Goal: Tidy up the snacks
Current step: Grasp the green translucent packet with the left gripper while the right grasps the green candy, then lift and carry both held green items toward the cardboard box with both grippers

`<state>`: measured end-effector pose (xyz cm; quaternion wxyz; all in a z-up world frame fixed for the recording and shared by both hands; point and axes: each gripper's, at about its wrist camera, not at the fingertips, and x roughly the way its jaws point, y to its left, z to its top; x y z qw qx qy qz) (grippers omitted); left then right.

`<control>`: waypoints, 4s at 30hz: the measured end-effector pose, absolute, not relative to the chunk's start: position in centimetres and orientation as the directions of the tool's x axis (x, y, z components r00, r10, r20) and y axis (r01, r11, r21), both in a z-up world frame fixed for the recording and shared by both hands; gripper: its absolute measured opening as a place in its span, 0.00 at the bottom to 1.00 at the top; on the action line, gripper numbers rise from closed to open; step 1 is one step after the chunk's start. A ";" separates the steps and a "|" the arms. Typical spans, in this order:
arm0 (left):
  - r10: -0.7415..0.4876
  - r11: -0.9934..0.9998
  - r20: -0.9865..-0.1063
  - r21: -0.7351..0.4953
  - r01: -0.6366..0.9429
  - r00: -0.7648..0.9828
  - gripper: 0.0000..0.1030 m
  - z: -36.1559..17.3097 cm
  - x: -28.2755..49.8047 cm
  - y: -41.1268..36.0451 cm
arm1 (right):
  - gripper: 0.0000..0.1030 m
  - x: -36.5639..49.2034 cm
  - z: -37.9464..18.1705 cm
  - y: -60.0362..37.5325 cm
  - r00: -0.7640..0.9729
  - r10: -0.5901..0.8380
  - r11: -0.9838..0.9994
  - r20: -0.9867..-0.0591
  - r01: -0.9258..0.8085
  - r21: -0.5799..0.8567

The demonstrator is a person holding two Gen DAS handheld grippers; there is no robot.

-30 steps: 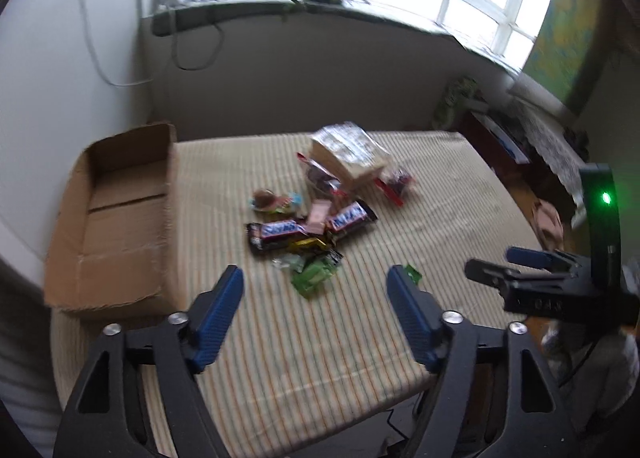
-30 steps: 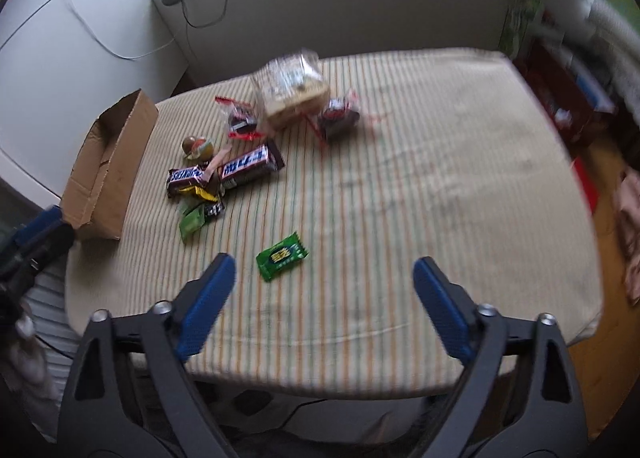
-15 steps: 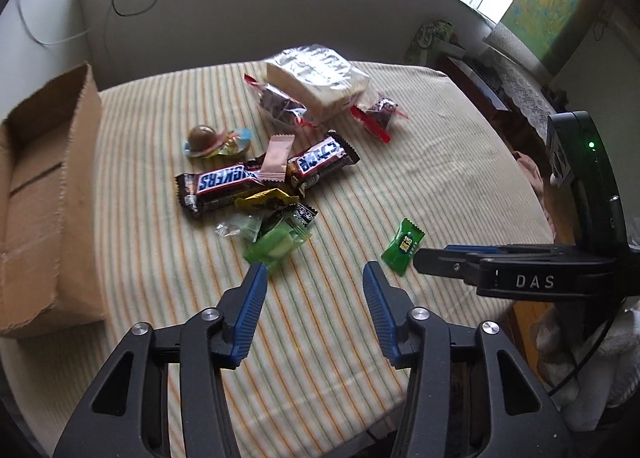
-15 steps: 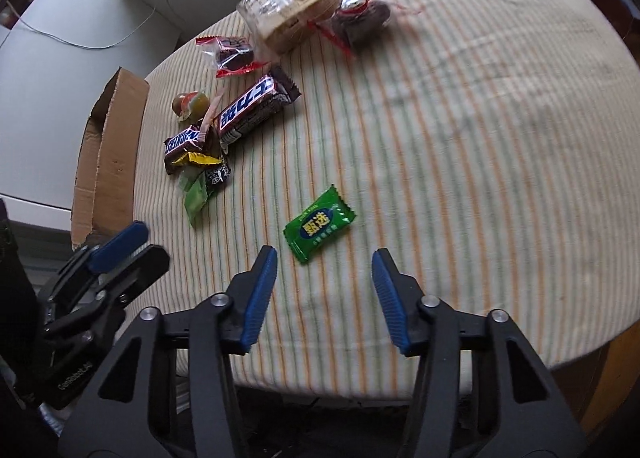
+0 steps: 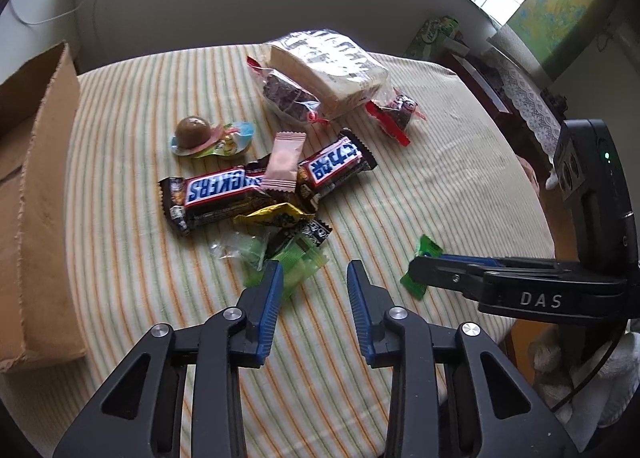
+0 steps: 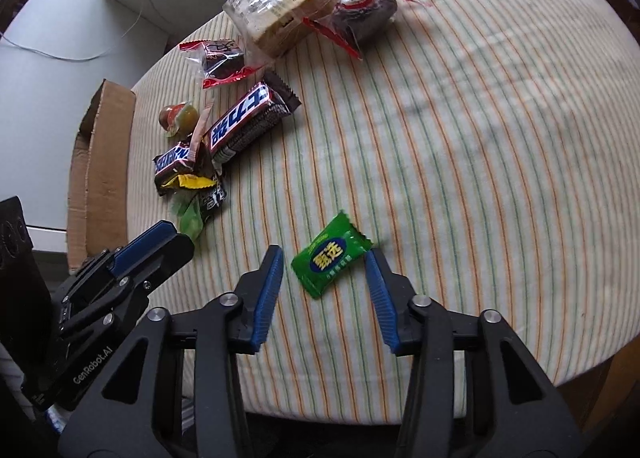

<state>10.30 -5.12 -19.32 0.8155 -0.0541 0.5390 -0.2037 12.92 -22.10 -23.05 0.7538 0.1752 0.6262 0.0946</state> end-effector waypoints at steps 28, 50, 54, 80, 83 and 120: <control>-0.340 0.892 -0.897 -0.212 0.400 0.283 0.29 -21.0 9.9 -6.4 | 0.32 15.6 -24.0 -15.0 0.214 0.191 0.979 -0.958 -0.111 0.171; -0.299 0.832 -0.933 -0.153 0.532 0.199 0.32 -20.8 8.5 -6.7 | 0.17 15.2 -24.0 -17.6 0.211 0.206 0.975 -0.956 -0.126 0.182; -0.270 0.801 -0.932 -0.078 0.593 0.242 0.31 -21.1 6.7 -7.1 | 0.17 15.1 -24.0 -17.7 0.213 0.206 0.975 -0.955 -0.122 0.184; -0.311 0.825 -0.935 -0.179 0.536 0.168 0.35 -20.9 6.5 -5.5 | 0.16 15.4 -23.9 -16.9 0.221 0.204 0.976 -0.954 -0.120 0.181; -0.307 0.828 -0.937 -0.176 0.533 0.168 0.36 -20.9 6.9 -6.0 | 0.16 15.5 -23.9 -16.9 0.218 0.205 0.976 -0.954 -0.122 0.182; -0.356 0.929 -0.854 -0.279 0.244 0.380 0.20 -18.2 5.7 -1.1 | 0.07 17.8 -24.4 -15.6 0.218 0.208 0.963 -0.954 -0.219 0.160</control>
